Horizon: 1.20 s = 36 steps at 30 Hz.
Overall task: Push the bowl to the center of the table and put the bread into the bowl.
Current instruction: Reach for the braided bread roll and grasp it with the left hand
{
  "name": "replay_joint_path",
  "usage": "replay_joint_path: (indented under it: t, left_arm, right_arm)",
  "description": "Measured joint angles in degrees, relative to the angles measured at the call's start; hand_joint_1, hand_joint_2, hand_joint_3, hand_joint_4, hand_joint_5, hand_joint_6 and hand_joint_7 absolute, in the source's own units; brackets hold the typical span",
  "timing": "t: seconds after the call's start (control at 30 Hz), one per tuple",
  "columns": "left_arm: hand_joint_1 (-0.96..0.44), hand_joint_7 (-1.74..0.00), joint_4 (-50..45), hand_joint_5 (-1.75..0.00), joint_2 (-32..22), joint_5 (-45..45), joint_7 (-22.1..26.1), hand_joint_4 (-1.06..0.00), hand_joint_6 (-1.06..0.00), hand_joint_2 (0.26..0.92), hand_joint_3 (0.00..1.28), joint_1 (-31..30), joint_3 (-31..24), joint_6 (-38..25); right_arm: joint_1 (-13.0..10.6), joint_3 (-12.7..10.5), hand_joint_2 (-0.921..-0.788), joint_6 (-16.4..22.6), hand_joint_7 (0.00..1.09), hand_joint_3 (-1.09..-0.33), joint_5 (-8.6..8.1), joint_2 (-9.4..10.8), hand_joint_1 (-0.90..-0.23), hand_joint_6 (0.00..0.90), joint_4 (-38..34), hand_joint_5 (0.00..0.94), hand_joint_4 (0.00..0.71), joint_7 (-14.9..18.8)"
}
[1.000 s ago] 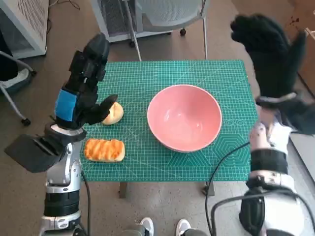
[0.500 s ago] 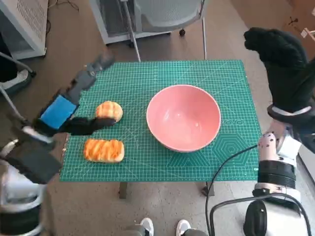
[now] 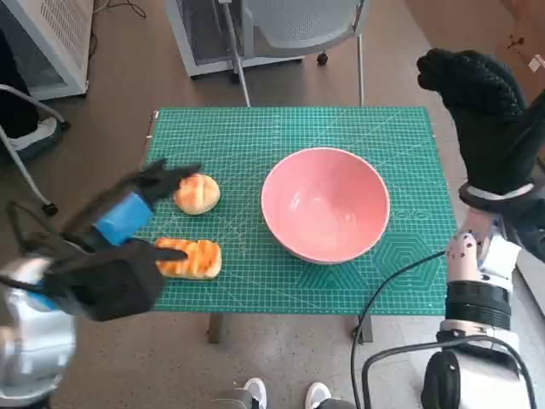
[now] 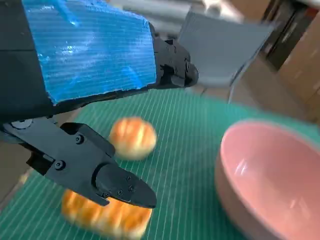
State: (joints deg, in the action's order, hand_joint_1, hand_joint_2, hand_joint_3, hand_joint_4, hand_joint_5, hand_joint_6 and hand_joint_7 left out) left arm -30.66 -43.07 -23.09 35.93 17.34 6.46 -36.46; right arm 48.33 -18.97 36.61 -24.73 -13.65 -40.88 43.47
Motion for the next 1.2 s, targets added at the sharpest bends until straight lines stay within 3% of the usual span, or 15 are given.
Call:
replay_joint_path:
  t: [0.63,0.83,0.97,1.03,1.07,1.1,1.17,1.2]
  left_arm:
    - [-0.16,-0.01,13.1,0.0,0.4,-8.7,4.5,-0.18,-0.36,0.723,0.01,5.2,13.8,-3.4]
    - [-0.13,-0.02,19.3,-0.01,2.6,-12.3,4.2,-0.2,-0.4,0.727,0.01,6.0,18.0,-3.4]
    - [-0.04,-0.04,23.7,-0.02,4.3,-13.9,3.3,-0.26,-0.48,0.736,0.01,6.4,20.1,-3.1]
    - [0.0,-0.04,26.2,-0.04,5.3,-15.0,2.4,-0.36,-0.53,0.748,0.01,6.6,20.8,-2.6]
    - [0.13,-0.06,27.3,-0.46,5.6,-15.4,1.7,-0.48,-0.6,0.81,0.03,6.8,21.1,-2.3]
    - [0.22,-0.07,28.2,-0.74,5.9,-15.9,1.2,-0.55,-0.64,0.85,0.05,7.2,21.2,-1.9]
    - [0.3,-0.13,30.1,-0.94,6.4,-17.0,0.1,-0.65,-0.75,0.864,0.06,8.2,21.5,-1.2]
    - [0.24,-0.32,30.9,-0.98,6.6,-17.4,-0.3,-0.67,-0.75,0.864,0.07,8.5,21.6,-0.9]
  right_arm:
    - [0.0,0.5,-0.921,0.9,0.01,-0.72,-0.32,0.0,-0.66,0.44,-0.4,0.001,0.323,0.1]
    - [0.0,0.5,-0.921,0.9,0.01,-0.721,-0.74,-0.1,-0.659,0.44,-1.1,0.001,0.323,0.6]
    - [0.0,0.5,-0.921,0.9,0.01,-0.721,-0.99,-0.1,-0.659,0.44,-1.2,0.001,0.323,0.8]
    - [0.0,0.5,-0.921,0.9,0.01,-0.72,-1.09,-0.1,-0.659,0.44,-1.1,0.001,0.324,0.8]
    - [0.0,0.5,-0.921,0.9,0.01,-0.72,-1.1,-0.1,-0.659,0.44,-1.1,0.001,0.324,0.8]
    - [0.0,0.5,-0.921,0.9,0.01,-0.72,-1.1,-0.1,-0.659,0.441,-0.9,0.001,0.325,0.8]
    - [-0.1,0.6,-0.921,0.8,0.01,-0.72,-1.13,-0.2,-0.657,0.441,-0.5,0.001,0.325,0.8]
    - [-0.1,0.6,-0.921,0.8,0.01,-0.72,-1.16,-0.1,-0.656,0.441,-0.3,0.001,0.325,0.8]
